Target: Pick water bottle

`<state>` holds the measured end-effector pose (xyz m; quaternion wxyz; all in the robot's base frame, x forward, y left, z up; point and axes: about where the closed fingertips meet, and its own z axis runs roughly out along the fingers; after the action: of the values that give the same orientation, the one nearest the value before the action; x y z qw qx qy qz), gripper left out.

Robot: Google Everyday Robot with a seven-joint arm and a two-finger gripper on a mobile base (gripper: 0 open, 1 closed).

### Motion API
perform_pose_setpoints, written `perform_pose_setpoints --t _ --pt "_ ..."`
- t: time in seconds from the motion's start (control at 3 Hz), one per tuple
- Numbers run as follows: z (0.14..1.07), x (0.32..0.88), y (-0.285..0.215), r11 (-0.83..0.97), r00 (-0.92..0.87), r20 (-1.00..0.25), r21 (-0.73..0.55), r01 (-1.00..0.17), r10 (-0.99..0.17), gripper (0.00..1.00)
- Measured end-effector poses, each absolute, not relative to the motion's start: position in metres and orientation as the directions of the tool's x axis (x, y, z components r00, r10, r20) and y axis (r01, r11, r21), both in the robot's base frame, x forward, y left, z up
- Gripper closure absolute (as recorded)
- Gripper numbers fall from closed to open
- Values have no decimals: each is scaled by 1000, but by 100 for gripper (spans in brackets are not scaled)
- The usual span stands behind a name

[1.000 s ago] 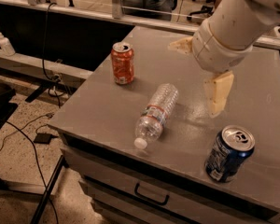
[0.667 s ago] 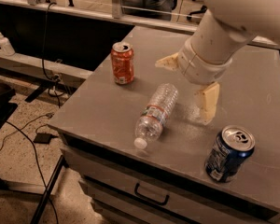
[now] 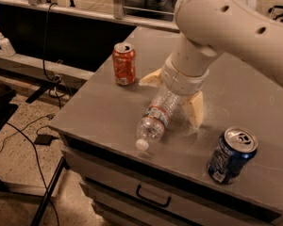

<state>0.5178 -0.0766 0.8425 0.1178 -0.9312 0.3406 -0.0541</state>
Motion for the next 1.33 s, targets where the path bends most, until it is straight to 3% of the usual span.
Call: perform_pose_setpoints --t 1.0,1.33 --pt "844 516 -77 -746 767 27 -256 -615 -641 70" --pt "858 512 -83 -691 729 2 -321 -647 -684 95"
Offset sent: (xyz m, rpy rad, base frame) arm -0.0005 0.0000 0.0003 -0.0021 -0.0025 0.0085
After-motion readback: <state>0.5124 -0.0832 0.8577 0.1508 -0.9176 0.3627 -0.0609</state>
